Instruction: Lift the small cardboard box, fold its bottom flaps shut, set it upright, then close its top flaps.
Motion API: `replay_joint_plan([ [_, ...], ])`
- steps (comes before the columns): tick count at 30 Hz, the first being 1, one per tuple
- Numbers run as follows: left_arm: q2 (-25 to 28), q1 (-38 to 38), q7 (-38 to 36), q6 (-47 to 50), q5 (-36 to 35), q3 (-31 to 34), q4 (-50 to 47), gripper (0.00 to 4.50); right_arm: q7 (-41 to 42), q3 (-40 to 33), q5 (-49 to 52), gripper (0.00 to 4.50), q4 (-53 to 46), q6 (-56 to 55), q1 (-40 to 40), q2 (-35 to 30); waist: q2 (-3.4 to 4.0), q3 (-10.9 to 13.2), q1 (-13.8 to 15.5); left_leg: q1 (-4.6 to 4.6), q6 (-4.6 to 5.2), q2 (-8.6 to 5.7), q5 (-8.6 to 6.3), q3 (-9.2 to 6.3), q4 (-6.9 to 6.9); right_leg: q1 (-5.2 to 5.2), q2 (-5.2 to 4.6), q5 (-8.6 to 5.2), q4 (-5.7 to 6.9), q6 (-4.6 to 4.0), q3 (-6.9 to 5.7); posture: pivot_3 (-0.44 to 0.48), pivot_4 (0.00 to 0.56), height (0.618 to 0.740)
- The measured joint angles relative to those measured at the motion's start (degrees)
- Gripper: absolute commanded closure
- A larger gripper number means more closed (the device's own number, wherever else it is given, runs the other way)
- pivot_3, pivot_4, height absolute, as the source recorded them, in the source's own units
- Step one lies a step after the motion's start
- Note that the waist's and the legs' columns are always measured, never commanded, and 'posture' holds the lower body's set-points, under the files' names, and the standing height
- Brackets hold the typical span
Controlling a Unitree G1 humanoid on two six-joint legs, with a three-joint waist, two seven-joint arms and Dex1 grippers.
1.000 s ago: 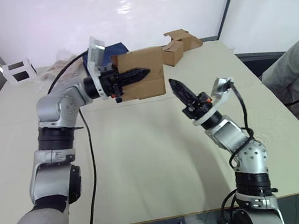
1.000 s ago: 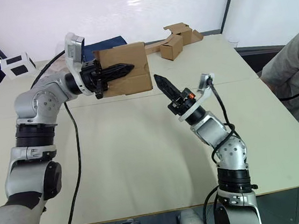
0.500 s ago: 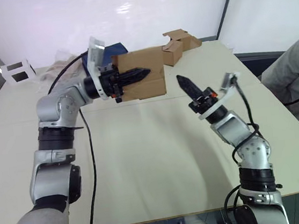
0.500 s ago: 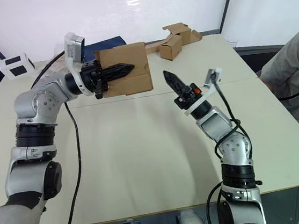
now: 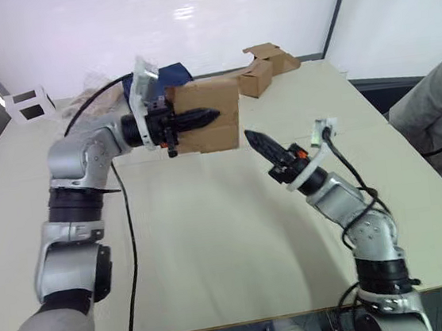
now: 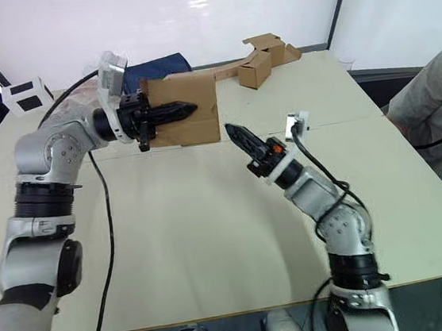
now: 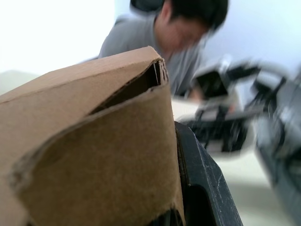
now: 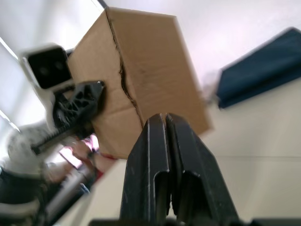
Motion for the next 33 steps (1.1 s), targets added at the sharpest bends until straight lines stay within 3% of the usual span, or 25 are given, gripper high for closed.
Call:
replay_joint_plan([
  [3, 4.11, -1.03, -4.57, -1.65, 5.79, -6.62, -0.04, 4.50, 4.54, -0.84, -3.89, 4.44, -3.13, 0.79, 3.81, -10.60, 0.00, 0.01, -0.06, 0.02, 0.08, 0.02, -0.04, 0.00, -0.03, 0.01, 0.08, 0.00, -0.04, 0.00, 0.00, 0.000, 0.150, 0.740],
  [6, 6.02, -4.42, -12.45, -3.11, 9.51, -13.25, 0.23, 4.50, 8.34, 2.81, -12.08, 4.44, -8.20, 0.04, 6.98, -21.22, 0.01, 0.03, -0.12, 0.01, 0.11, 0.02, -0.06, 0.01, -0.03, 0.01, 0.10, -0.01, -0.09, 0.01, 0.00, 0.000, 0.150, 0.740],
  [9, 7.28, -7.51, -17.67, -8.04, 14.18, -19.56, 1.92, 4.50, 10.42, 6.77, -20.40, 4.44, -11.90, -2.08, 10.12, -26.30, -0.01, 0.01, -0.25, 0.04, 0.15, 0.03, -0.09, 0.02, -0.03, 0.04, 0.12, -0.01, -0.13, 0.01, 0.03, 0.000, 0.150, 0.740],
  [12, 7.89, -8.85, -19.20, -10.07, 15.59, -24.73, 3.89, 4.50, 10.94, 9.63, -24.38, 4.44, -13.41, -2.70, 11.34, -26.67, -0.02, 0.03, -0.29, 0.03, 0.17, 0.04, -0.09, 0.02, -0.02, 0.04, 0.12, -0.01, -0.13, 0.01, 0.05, 0.000, 0.150, 0.740],
  [17, 7.96, -14.30, -19.58, -11.40, 19.88, -39.70, 6.15, 4.50, 7.93, 15.66, -31.89, 4.44, -18.14, -3.70, 14.63, -24.55, -0.10, 0.07, 0.15, -0.03, 0.19, 0.02, -0.11, 0.01, 0.03, 0.11, 0.07, -0.02, -0.24, 0.03, 0.03, 0.000, 0.150, 0.740],
  [22, 5.64, -14.94, -19.57, -11.28, 20.19, -44.71, 6.54, 4.50, 5.62, 17.08, -35.40, 4.44, -18.57, -3.70, 15.17, -22.04, -0.11, 0.08, 0.30, -0.02, 0.20, 0.03, -0.11, 0.01, 0.03, 0.10, 0.09, -0.01, -0.22, 0.03, 0.02, 0.000, 0.150, 0.740],
  [25, 3.66, -16.19, -19.59, -8.55, 17.69, -46.97, 6.44, 3.75, 4.77, 18.12, -36.88, 4.50, -18.49, -3.68, 15.53, -19.99, -0.10, 0.07, 0.29, -0.02, 0.23, 0.04, -0.13, -0.01, 0.04, 0.11, 0.10, -0.02, -0.22, 0.03, 0.02, 0.000, 0.150, 0.740],
  [30, 2.24, -16.84, -19.57, -11.00, 17.78, -47.10, 7.18, 1.83, 5.24, 18.22, -37.82, 4.50, -17.68, -3.68, 15.22, -18.77, -0.11, 0.07, 0.30, 0.00, 0.23, 0.04, -0.13, 0.00, 0.05, 0.11, 0.11, -0.01, -0.21, 0.02, 0.02, 0.000, 0.150, 0.740],
  [33, 4.07, -18.93, -19.59, -10.69, 14.10, -47.08, 5.89, 1.83, 5.99, 18.16, -38.34, 4.50, -16.45, -3.73, 14.82, -18.77, -0.11, 0.08, 0.22, -0.01, 0.23, 0.04, -0.13, 0.00, 0.04, 0.10, 0.10, -0.01, -0.22, 0.02, 0.02, 0.000, 0.150, 0.740],
])
